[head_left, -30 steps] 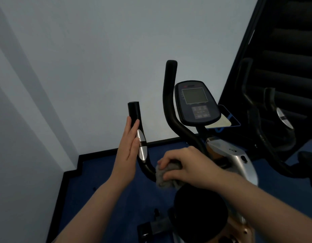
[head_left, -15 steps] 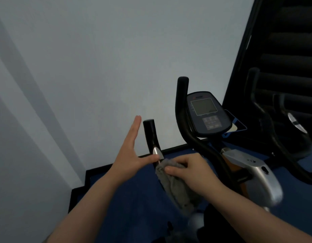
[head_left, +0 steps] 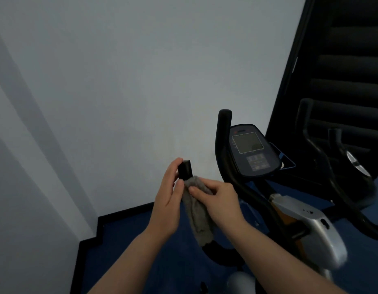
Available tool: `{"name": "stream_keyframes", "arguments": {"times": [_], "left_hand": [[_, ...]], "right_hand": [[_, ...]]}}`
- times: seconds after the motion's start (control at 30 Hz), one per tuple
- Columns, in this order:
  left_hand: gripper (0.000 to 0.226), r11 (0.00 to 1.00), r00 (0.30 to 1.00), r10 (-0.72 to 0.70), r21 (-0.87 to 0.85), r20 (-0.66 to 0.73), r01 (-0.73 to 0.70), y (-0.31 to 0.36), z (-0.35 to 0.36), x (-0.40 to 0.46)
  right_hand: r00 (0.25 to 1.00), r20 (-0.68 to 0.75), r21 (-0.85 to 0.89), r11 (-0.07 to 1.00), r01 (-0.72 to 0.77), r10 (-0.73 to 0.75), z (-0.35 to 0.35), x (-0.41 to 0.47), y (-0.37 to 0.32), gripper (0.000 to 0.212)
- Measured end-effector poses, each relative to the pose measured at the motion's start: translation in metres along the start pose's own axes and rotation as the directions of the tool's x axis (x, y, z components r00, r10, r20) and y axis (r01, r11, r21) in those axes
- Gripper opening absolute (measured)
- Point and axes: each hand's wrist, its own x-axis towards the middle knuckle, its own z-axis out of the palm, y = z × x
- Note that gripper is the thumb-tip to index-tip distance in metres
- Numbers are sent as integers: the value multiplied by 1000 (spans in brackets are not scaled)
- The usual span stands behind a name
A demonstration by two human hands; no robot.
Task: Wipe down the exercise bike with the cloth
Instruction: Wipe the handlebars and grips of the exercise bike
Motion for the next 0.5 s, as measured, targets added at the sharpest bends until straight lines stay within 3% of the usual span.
{"name": "stream_keyframes", "arguments": {"times": [0.1,0.23,0.37,0.5], "left_hand": [[40,1000,998,3,26,-59,-1,0,9,0],[43,1000,990,-22,-17,-142,19,1,19,-1],[48,999,979,-45,-4,-198,45,2,24,-3],[53,994,974,-106,-54,-202,97,11,27,-4]], "right_hand": [[999,37,-140,990,10,-5,-10,15,-5,16],[992,59,-58,992,112,-109,-7,31,-11,22],[985,164,-84,994,73,-59,-17,21,11,22],[981,170,-95,989,113,-96,-17,36,1,26]]}}
